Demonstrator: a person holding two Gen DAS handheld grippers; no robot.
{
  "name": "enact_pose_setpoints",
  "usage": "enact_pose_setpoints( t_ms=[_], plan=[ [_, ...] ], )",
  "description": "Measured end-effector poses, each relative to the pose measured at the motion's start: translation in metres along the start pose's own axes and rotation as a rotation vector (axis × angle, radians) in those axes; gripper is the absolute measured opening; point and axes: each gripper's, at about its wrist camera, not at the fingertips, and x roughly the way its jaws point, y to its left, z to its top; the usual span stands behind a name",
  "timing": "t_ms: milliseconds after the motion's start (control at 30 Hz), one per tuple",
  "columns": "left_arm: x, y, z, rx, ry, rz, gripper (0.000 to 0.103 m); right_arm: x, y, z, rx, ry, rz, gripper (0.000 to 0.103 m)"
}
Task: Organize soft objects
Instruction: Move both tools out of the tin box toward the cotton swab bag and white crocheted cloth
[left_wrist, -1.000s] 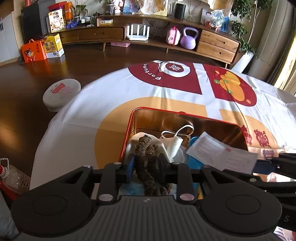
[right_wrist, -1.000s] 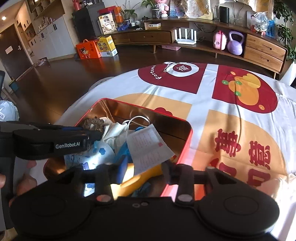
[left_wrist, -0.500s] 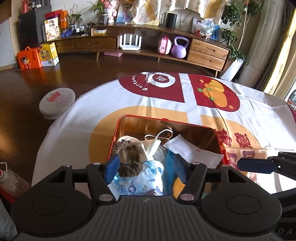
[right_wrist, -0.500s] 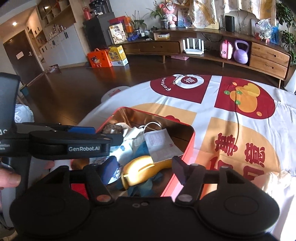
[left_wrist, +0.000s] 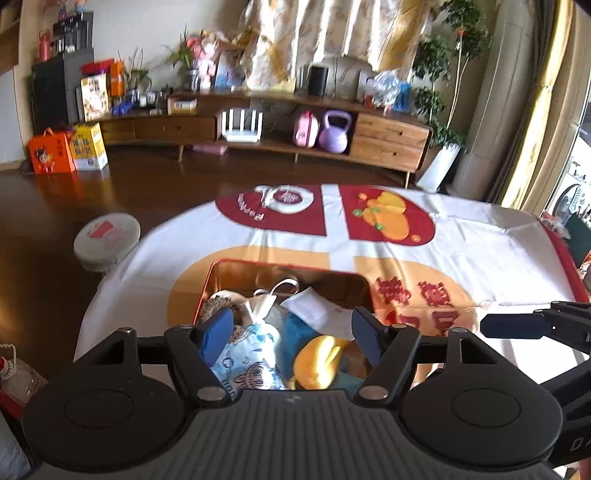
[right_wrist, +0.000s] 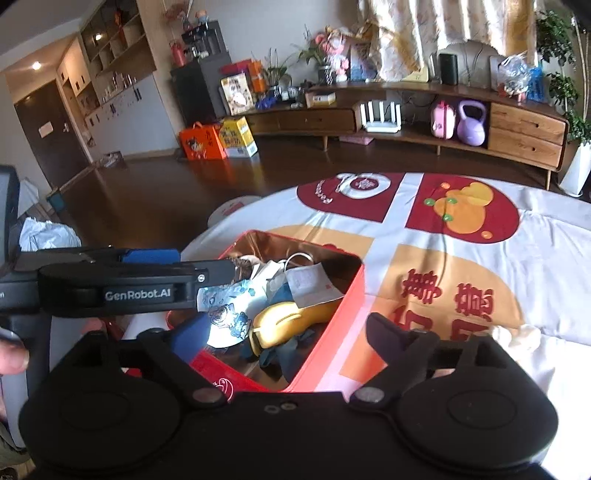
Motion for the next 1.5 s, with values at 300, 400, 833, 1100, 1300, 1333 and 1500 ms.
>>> enact_pose_setpoints(
  t_ms=[300, 400, 833, 1100, 1300, 1333, 1500],
  plan=[
    [-0.025, -0.028, -0.011, 0.002, -0.039, -0.044, 0.083, -0.041, -0.011, -0.017, -0.045, -0.078, -0.016, 0.103],
    [-0.03, -0.036, -0.016, 0.007, -0.038, -0.054, 0.083, -0.053, -0.021, -0.025, -0.057, -0.102, -0.02, 0.103],
    [-0.036, -0.08, -0.033, 0.054, -0.059, -0.073, 0.089, -0.1, -0.086, -0.051, 0.012, -0.15, -0.123, 0.103],
    [-0.023, -0.118, -0.048, 0.074, -0.031, -0.115, 0.089, -0.106, -0.123, -0.063, 0.048, -0.127, -0.179, 0.103],
    [-0.009, -0.144, -0.057, 0.113, -0.006, -0.129, 0.089, -0.102, -0.144, -0.066, 0.075, -0.114, -0.188, 0.103],
    [-0.006, -0.15, -0.059, 0.124, -0.003, -0.128, 0.089, -0.1, -0.147, -0.066, 0.078, -0.112, -0.19, 0.103],
    [0.011, -0.164, -0.066, 0.124, 0.027, -0.172, 0.101, -0.091, -0.161, -0.061, 0.094, -0.1, -0.181, 0.103]
  ],
)
